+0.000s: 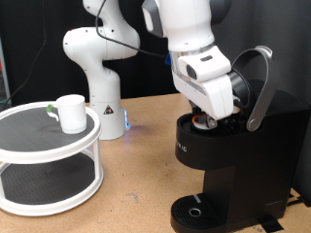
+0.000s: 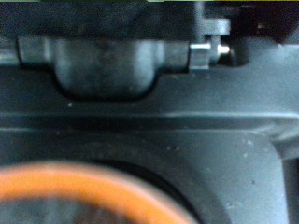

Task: Make a cup of coffee with the keurig machine

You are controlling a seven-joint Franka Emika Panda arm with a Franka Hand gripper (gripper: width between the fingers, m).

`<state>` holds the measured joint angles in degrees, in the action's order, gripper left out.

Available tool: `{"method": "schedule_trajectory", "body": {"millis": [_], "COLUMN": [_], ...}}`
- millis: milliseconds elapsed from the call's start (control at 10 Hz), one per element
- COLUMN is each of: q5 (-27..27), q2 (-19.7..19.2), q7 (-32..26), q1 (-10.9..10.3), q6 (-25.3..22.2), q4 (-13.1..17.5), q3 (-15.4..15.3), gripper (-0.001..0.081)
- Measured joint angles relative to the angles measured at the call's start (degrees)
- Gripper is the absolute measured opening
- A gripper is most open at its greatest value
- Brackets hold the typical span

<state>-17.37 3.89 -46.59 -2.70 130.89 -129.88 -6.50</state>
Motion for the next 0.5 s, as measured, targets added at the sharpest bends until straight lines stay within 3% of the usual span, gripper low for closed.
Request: {"method": "schedule_trajectory", "body": {"millis": [100,300,500], "q5": [0.00,-0.05,-2.35], "q2": [-0.21,-0.49,-0.29], "q7": [0.00,0.00,-0.37], "q1": [0.00,0.00,0.02], "q6": [0.02,0.15,0.22], "q4": [0.00,0.00,0.20], "q3": [-0.03,-0.05,0.07], "gripper": [0.0447,0.0766,0.0795]}}
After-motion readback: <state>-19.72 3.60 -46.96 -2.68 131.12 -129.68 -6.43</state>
